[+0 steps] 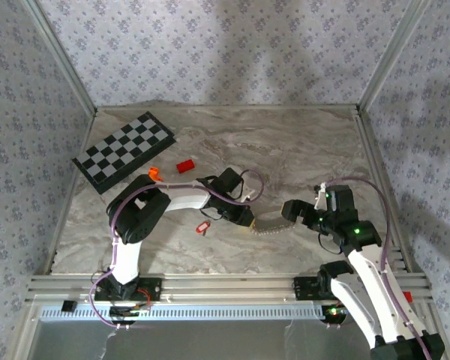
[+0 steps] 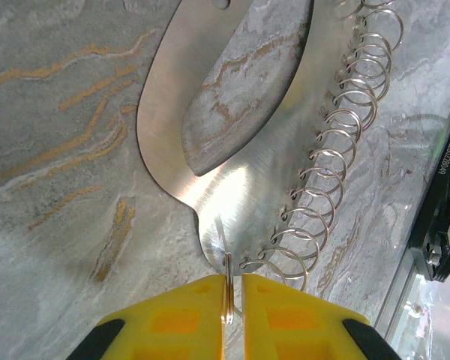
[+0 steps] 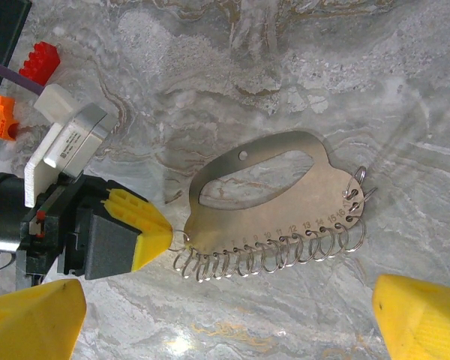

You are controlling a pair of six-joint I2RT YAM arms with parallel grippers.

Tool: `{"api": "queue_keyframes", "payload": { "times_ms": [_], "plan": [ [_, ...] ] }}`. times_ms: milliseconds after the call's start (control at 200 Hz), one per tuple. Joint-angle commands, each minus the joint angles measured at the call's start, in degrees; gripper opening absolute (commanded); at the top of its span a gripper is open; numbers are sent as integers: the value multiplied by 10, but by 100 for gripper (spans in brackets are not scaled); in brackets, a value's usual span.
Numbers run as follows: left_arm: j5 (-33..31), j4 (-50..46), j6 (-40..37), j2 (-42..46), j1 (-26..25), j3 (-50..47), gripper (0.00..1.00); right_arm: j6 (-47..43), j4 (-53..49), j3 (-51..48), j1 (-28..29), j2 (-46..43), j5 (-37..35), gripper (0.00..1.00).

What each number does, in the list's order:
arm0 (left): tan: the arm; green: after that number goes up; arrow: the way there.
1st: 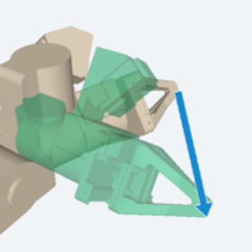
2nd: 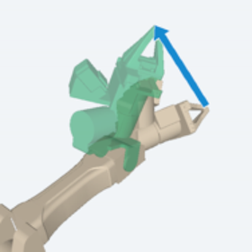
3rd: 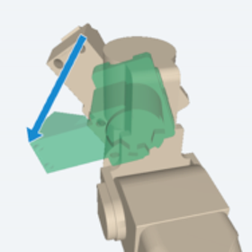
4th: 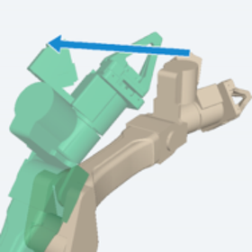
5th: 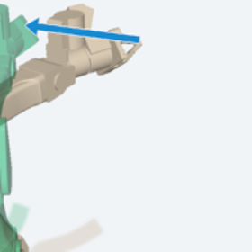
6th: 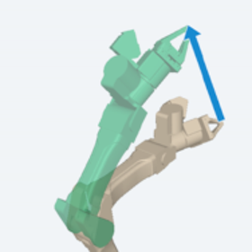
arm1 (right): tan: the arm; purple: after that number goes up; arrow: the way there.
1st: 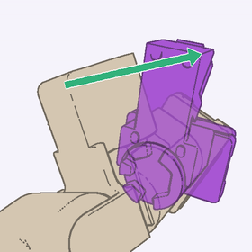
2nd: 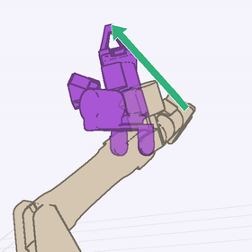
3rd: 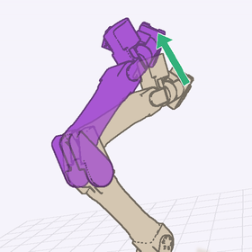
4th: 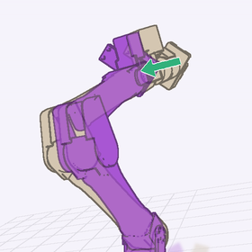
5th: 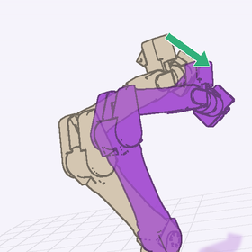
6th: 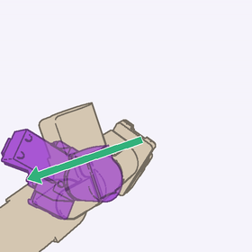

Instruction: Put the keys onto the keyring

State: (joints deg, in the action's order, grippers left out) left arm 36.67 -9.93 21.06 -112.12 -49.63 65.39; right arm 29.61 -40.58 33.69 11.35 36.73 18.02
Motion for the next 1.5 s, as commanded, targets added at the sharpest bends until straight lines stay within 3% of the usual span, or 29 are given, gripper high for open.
{"api": "queue_keyframes", "payload": {
  "times_ms": [0, 1494],
  "plan": [
    [17, -6, -6, 15, -3, 2, 13, 1, -11, 20, -3, -9, 5, 100],
    [32, -35, -10, -31, -3, 41, 12, -3, -8, 12, -29, -21, 19, 100]
  ]
}}
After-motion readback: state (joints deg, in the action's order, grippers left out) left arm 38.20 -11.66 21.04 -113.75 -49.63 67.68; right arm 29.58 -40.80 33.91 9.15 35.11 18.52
